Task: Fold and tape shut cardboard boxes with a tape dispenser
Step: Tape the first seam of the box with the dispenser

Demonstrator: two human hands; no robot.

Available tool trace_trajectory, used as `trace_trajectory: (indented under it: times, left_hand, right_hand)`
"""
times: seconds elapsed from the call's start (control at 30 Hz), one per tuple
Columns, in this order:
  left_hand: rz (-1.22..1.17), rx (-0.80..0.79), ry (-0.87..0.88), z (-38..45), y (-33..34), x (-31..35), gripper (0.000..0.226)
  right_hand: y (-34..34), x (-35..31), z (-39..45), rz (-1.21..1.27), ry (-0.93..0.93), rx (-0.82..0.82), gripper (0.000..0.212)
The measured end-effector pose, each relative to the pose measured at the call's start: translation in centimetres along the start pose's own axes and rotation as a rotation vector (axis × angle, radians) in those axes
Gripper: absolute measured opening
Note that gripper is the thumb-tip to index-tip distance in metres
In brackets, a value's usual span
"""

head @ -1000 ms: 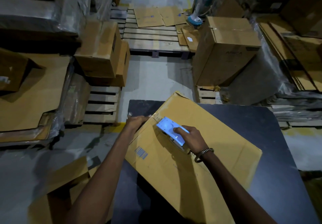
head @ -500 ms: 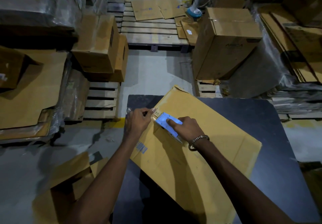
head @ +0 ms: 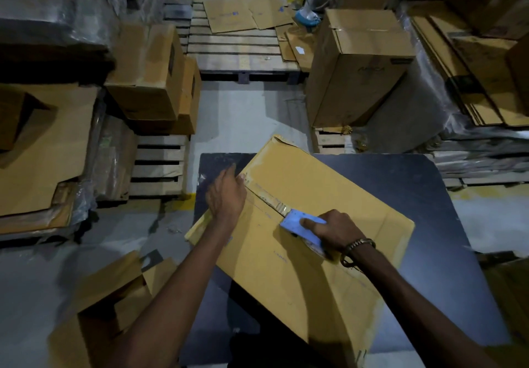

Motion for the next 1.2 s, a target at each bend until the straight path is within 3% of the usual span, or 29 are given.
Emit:
trace_trajectory:
  times: [0.07,0.17,0.37,0.6,0.8,0.97,1.2]
  left_hand:
    - [0.007,-0.034,0.092,-1.1,1.1,2.3,0.066]
    - [0.204,-0.089,0.189,-2.4,3.4,3.2,0.084]
    - [0.344,-0.074,0.240,-2.4,4.5,2.3,0.078]
    - [0.412,-0.072,0.246,-2.6,4.9,2.1,0.078]
    - [0.413,-0.124,0.134,-4.0,5.0,3.5,0.081]
    - [0.350,-0.181,0.167,-9.4,7.5,6.9,0.093]
    - [0.383,-0.169,0.066,-8.2,6.4,5.7,0.099]
  right_hand:
    - [0.0,0.0,-0.1,0.009,0.001,0.012,0.062]
    - [0.0,-0.1,-0.2,0.012,-0.007,0.032,0.064]
    - [-0.4,0.8,-1.6,0.017,0.009,0.009,0.063]
    - [-2.3,10.1,-5.1,-0.054,0.100,-0.020,0.063]
    - [-1.9,10.1,-4.5,-0.052,0.099,-0.012,0.060]
    - [-1.8,10.6,-5.1,-0.022,0.053,0.020,0.061]
    - [-3.4,11.5,-6.8,-0.026,-0.049,0.093,0.061]
Point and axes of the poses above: each hand's wrist, its own z-axis towards the middle knuckle, its own y-axis out of the palm, x = y × z, the point moved 7 cm from there along z, towards the middle knuckle, and after that the axes turned 2 degrees about y, right-handed, at the moved point
